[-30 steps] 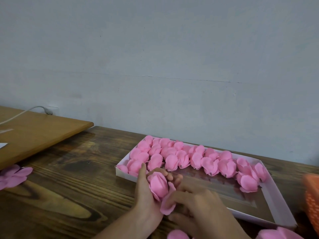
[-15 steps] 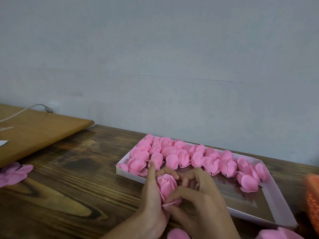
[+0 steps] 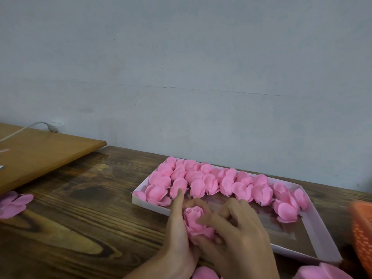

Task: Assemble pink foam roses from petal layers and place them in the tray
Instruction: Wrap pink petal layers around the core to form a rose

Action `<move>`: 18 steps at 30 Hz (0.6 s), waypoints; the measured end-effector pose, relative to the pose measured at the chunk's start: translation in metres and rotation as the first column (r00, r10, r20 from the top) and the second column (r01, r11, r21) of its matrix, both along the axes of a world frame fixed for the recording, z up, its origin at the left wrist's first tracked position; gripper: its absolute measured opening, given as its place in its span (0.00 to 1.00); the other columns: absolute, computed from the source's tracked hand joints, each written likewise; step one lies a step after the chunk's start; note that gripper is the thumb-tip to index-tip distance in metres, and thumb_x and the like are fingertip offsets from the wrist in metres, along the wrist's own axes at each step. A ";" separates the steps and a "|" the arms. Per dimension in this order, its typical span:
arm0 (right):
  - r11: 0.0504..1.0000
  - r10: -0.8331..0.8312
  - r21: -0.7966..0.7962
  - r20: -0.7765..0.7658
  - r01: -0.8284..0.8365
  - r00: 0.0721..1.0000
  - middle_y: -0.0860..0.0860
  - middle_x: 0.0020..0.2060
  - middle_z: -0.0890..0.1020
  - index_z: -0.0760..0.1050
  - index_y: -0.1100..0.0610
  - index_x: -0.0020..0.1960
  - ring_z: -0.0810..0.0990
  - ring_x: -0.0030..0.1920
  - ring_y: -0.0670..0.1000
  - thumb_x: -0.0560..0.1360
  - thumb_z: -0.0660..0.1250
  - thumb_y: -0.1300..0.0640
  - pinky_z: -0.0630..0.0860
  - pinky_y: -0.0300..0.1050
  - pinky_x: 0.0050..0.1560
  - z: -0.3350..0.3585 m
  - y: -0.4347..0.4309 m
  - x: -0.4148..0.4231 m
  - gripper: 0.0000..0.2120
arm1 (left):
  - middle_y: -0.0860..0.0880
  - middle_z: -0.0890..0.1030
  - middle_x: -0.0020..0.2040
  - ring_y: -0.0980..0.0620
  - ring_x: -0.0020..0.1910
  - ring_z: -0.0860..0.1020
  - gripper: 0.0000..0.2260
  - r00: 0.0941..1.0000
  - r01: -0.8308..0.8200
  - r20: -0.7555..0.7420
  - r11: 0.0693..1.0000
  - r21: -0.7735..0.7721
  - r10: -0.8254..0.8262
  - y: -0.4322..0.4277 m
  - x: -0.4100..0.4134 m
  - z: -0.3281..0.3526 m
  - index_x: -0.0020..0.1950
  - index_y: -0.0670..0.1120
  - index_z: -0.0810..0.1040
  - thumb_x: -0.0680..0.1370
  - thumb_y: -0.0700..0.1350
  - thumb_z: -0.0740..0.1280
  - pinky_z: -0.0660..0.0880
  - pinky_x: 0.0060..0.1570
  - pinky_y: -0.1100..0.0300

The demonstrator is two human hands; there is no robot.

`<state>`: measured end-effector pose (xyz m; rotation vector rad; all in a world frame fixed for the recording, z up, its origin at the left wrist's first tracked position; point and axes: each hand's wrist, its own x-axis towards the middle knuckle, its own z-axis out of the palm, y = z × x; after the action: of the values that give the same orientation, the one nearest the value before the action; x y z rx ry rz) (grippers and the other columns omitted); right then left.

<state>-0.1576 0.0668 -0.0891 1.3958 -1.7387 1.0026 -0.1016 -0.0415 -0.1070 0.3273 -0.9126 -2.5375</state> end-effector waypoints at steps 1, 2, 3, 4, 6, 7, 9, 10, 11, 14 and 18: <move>1.000 0.001 0.006 0.070 -0.002 0.998 0.44 0.36 0.73 0.82 0.41 0.47 0.75 0.36 0.49 0.64 0.74 0.41 0.76 0.44 0.33 0.002 0.001 0.001 0.12 | 0.43 0.82 0.38 0.46 0.36 0.82 0.25 1.000 0.009 -0.017 1.000 -0.004 -0.009 -0.001 0.000 -0.001 0.39 0.42 0.86 0.71 0.66 0.73 0.75 0.40 0.56; 1.000 -0.001 0.015 0.191 -0.002 0.982 0.41 0.37 0.75 0.77 0.38 0.49 0.75 0.37 0.42 0.61 0.74 0.39 0.74 0.35 0.36 0.005 0.002 0.004 0.17 | 0.40 0.83 0.39 0.44 0.35 0.82 0.28 1.000 -0.015 -0.001 0.999 -0.038 0.015 -0.003 -0.002 -0.005 0.40 0.40 0.86 0.70 0.68 0.71 0.75 0.40 0.56; 1.000 0.002 0.013 0.318 -0.007 0.948 0.38 0.36 0.75 0.72 0.36 0.48 0.76 0.37 0.39 0.58 0.74 0.38 0.71 0.30 0.35 0.007 0.002 0.006 0.22 | 0.36 0.83 0.38 0.42 0.33 0.82 0.31 0.998 -0.048 0.025 0.997 -0.056 0.050 -0.005 -0.004 -0.007 0.41 0.38 0.86 0.69 0.69 0.69 0.76 0.38 0.55; 1.000 0.018 0.014 0.432 -0.027 0.901 0.34 0.34 0.77 0.67 0.35 0.47 0.77 0.36 0.37 0.55 0.76 0.38 0.70 0.28 0.34 0.006 0.003 0.006 0.25 | 0.34 0.83 0.38 0.41 0.30 0.81 0.33 0.998 -0.056 0.039 0.997 -0.059 0.059 -0.007 -0.005 -0.007 0.41 0.36 0.84 0.68 0.69 0.68 0.76 0.34 0.56; 0.997 0.058 0.002 0.560 -0.071 0.826 0.27 0.33 0.78 0.65 0.37 0.45 0.81 0.35 0.33 0.52 0.81 0.41 0.73 0.29 0.36 0.000 0.003 0.003 0.29 | 0.32 0.82 0.39 0.41 0.27 0.79 0.31 0.996 -0.074 0.038 0.995 -0.073 0.077 -0.008 -0.006 -0.006 0.37 0.38 0.80 0.69 0.69 0.67 0.75 0.28 0.58; 0.997 0.068 -0.013 0.569 -0.074 0.820 0.28 0.33 0.79 0.67 0.38 0.44 0.82 0.35 0.35 0.52 0.82 0.41 0.74 0.30 0.37 -0.002 0.003 0.001 0.29 | 0.32 0.82 0.40 0.41 0.28 0.79 0.29 0.995 -0.086 0.036 0.993 -0.078 0.089 -0.008 -0.006 -0.005 0.35 0.39 0.78 0.69 0.68 0.67 0.75 0.27 0.58; 0.998 0.067 -0.036 0.527 -0.056 0.847 0.36 0.33 0.81 0.72 0.42 0.41 0.81 0.34 0.40 0.52 0.79 0.39 0.74 0.32 0.34 -0.002 0.002 0.000 0.23 | 0.34 0.83 0.42 0.40 0.30 0.80 0.27 0.993 -0.109 0.038 0.990 -0.087 0.113 -0.007 -0.006 -0.006 0.32 0.40 0.77 0.70 0.66 0.67 0.76 0.28 0.57; 0.997 0.070 -0.046 0.480 -0.054 0.875 0.39 0.34 0.81 0.74 0.43 0.39 0.80 0.34 0.39 0.53 0.78 0.39 0.73 0.30 0.33 -0.001 0.002 0.000 0.20 | 0.35 0.83 0.42 0.40 0.31 0.81 0.27 0.993 -0.116 0.027 0.990 -0.083 0.118 -0.007 -0.006 -0.006 0.31 0.40 0.77 0.70 0.65 0.68 0.78 0.29 0.56; 0.997 0.073 -0.055 0.425 -0.055 0.902 0.38 0.35 0.80 0.76 0.43 0.36 0.79 0.35 0.37 0.54 0.78 0.39 0.72 0.27 0.33 -0.002 0.002 -0.001 0.17 | 0.36 0.83 0.44 0.39 0.33 0.82 0.27 0.992 -0.125 0.020 0.989 -0.083 0.127 -0.007 -0.006 -0.006 0.31 0.40 0.77 0.70 0.65 0.68 0.78 0.30 0.55; 0.997 0.071 -0.061 0.300 -0.055 0.951 0.35 0.40 0.81 0.80 0.43 0.35 0.80 0.45 0.34 0.55 0.81 0.44 0.73 0.28 0.41 -0.005 0.000 0.001 0.13 | 0.36 0.84 0.46 0.40 0.35 0.83 0.28 0.990 -0.138 -0.004 0.985 -0.098 0.139 -0.007 -0.005 -0.005 0.33 0.39 0.80 0.72 0.65 0.66 0.78 0.31 0.55; 0.996 0.047 -0.085 0.192 -0.031 0.980 0.36 0.38 0.83 0.80 0.47 0.32 0.82 0.38 0.46 0.58 0.83 0.49 0.73 0.34 0.42 -0.010 -0.003 -0.003 0.12 | 0.32 0.85 0.47 0.40 0.33 0.83 0.31 0.985 -0.173 -0.050 0.975 -0.138 0.168 -0.007 -0.005 -0.004 0.37 0.37 0.83 0.81 0.62 0.59 0.79 0.30 0.55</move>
<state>-0.1603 0.0641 -0.0987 1.3217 -1.7926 1.2528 -0.1069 -0.0486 -0.1114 0.2992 -0.9993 -2.3014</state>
